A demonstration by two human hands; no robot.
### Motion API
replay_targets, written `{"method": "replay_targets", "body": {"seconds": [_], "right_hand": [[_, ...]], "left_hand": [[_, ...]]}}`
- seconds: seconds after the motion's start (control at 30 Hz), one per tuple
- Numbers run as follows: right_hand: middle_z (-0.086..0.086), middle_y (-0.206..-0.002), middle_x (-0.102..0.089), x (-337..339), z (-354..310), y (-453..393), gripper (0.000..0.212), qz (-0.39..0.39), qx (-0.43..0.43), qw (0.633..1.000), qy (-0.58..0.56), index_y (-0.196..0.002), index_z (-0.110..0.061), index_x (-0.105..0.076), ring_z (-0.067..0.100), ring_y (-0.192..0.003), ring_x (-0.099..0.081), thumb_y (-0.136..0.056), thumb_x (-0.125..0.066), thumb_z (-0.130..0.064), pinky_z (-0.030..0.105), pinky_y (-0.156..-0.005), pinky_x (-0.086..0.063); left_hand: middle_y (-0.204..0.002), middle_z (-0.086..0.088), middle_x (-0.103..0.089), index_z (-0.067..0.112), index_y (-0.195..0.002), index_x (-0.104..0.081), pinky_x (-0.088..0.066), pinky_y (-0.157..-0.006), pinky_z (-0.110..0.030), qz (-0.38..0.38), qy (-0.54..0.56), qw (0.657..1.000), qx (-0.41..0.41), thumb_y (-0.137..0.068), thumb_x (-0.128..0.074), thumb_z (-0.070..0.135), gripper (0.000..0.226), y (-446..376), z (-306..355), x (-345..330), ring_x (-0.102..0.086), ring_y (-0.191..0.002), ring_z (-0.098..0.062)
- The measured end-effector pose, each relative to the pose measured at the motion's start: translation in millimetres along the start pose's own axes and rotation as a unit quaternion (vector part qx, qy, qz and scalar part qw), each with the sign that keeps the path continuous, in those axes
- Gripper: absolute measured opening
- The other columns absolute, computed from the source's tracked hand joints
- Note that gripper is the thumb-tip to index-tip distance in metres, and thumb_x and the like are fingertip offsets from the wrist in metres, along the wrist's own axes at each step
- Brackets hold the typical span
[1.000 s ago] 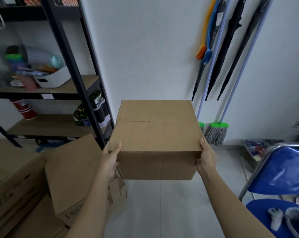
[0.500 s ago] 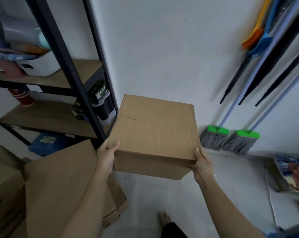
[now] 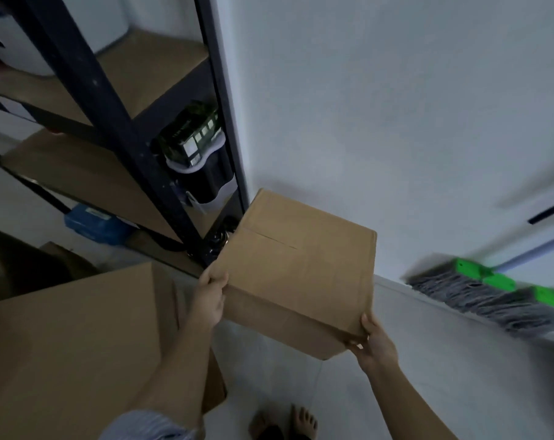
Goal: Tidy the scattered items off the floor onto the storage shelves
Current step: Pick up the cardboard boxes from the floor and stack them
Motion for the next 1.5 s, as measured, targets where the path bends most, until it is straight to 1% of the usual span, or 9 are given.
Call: {"method": "replay_targets", "body": {"seconds": [0.37, 0.47, 0.8, 0.9, 0.97, 1.07, 1.17, 1.23, 1.5], "right_hand": [[0.006, -0.124, -0.059, -29.4, 98.8, -170.4, 0.039, 0.019, -0.021, 1.000, -0.008, -0.136, -0.012, -0.056, 0.021, -0.086, -0.054, -0.097, -0.056, -0.013, 0.058, -0.102, -0.042], [0.005, -0.129, -0.058, -32.1, 120.6, -210.1, 0.038, 0.036, -0.026, 0.999, -0.011, -0.136, -0.013, -0.056, 0.025, -0.103, -0.054, -0.097, -0.055, -0.011, 0.054, -0.100, -0.041], [0.005, -0.138, -0.055, -80.6, 155.4, -320.7, 0.041, 0.055, -0.005, 0.998, -0.017, -0.139, -0.010, -0.053, 0.025, -0.115, -0.051, -0.098, -0.055, -0.009, 0.047, -0.099, -0.043], [0.009, -0.140, -0.053, -92.6, 158.9, -340.3, 0.041, 0.059, 0.010, 0.998, 0.012, -0.138, -0.006, -0.053, 0.031, -0.127, -0.049, -0.097, -0.056, -0.005, 0.054, -0.107, -0.041], [0.008, -0.140, -0.053, -97.8, 157.7, -344.8, 0.041, 0.058, 0.023, 0.996, 0.060, -0.140, -0.010, -0.051, 0.034, -0.128, -0.049, -0.100, -0.051, -0.004, 0.056, -0.108, -0.039], [-0.003, -0.125, -0.061, -102.8, 154.5, -348.0, 0.052, 0.011, 0.036, 0.983, 0.182, -0.147, -0.027, -0.043, 0.038, -0.124, -0.052, -0.102, -0.038, -0.001, 0.050, -0.108, -0.038], [0.001, -0.149, -0.046, -107.5, 144.6, -332.8, 0.069, -0.048, 0.040, 0.941, 0.331, -0.153, -0.039, -0.018, 0.027, -0.125, -0.050, -0.099, -0.048, -0.010, 0.041, -0.099, -0.043], [0.006, -0.157, -0.030, -113.7, 122.2, -302.6, 0.075, -0.018, 0.063, 0.923, 0.379, -0.157, -0.026, -0.010, 0.031, -0.135, -0.041, -0.097, -0.053, -0.009, 0.042, -0.105, -0.038], [0.019, -0.133, -0.058, -174.7, 48.6, -143.1, 0.049, -0.038, 0.169, 0.879, 0.445, -0.148, -0.014, -0.040, 0.036, -0.107, -0.061, -0.100, -0.038, -0.004, 0.042, -0.083, -0.051]], "left_hand": [[-0.122, -0.008, -0.053, 0.023, -0.135, -0.044, -0.043, -0.100, -0.045, 0.086, 0.068, 0.993, 0.045, -0.098, -0.038, -0.008, 0.048, -164.1, -116.1, 10.1, -0.053, -0.112, -0.026], [-0.132, -0.011, -0.053, 0.021, -0.137, -0.044, -0.044, -0.095, -0.043, 0.097, 0.098, 0.989, 0.059, -0.098, -0.039, -0.007, 0.049, -208.5, -152.0, 14.5, -0.053, -0.114, -0.027], [-0.136, -0.006, -0.054, 0.039, -0.145, -0.029, -0.048, -0.096, -0.056, 0.023, 0.060, 0.993, 0.100, -0.093, -0.060, 0.010, 0.067, -325.9, -202.2, -14.6, -0.056, -0.120, -0.032], [-0.129, -0.006, -0.055, 0.022, -0.129, -0.042, -0.047, -0.099, -0.053, 0.007, 0.050, 0.991, 0.124, -0.095, -0.061, 0.015, 0.040, -339.0, -206.5, -27.7, -0.055, -0.119, -0.033], [-0.127, -0.007, -0.057, 0.023, -0.116, -0.048, -0.044, -0.102, -0.051, 0.006, 0.059, 0.990, 0.127, -0.097, -0.058, 0.014, 0.023, -341.8, -209.8, -29.1, -0.055, -0.120, -0.032], [-0.128, -0.006, -0.057, 0.019, -0.130, -0.048, -0.042, -0.101, -0.044, 0.001, 0.091, 0.989, 0.119, -0.098, -0.054, 0.012, 0.033, -331.9, -210.9, -26.8, -0.054, -0.118, -0.025], [-0.124, 0.001, -0.052, 0.026, -0.138, -0.042, -0.038, -0.104, -0.041, 0.018, 0.089, 0.989, 0.117, -0.100, -0.052, 0.013, 0.042, -311.8, -207.9, -25.7, -0.048, -0.112, -0.018], [-0.113, 0.001, -0.056, 0.024, -0.142, -0.039, -0.039, -0.105, -0.040, 0.030, 0.099, 0.988, 0.114, -0.100, -0.052, 0.013, 0.046, -292.8, -199.5, -26.5, -0.052, -0.099, -0.015], [-0.135, -0.008, -0.056, 0.019, -0.113, -0.056, -0.045, -0.096, -0.033, 0.072, 0.144, 0.983, 0.092, -0.100, -0.050, 0.014, 0.015, -177.8, -96.2, -27.1, -0.054, -0.123, -0.021]]}}
Point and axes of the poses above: each hand's wrist, its own y-axis away from the middle knuckle, its own x-axis out of the back of the hand, z = x × y, the point moved 4 cm from there along -y, towards the middle knuckle
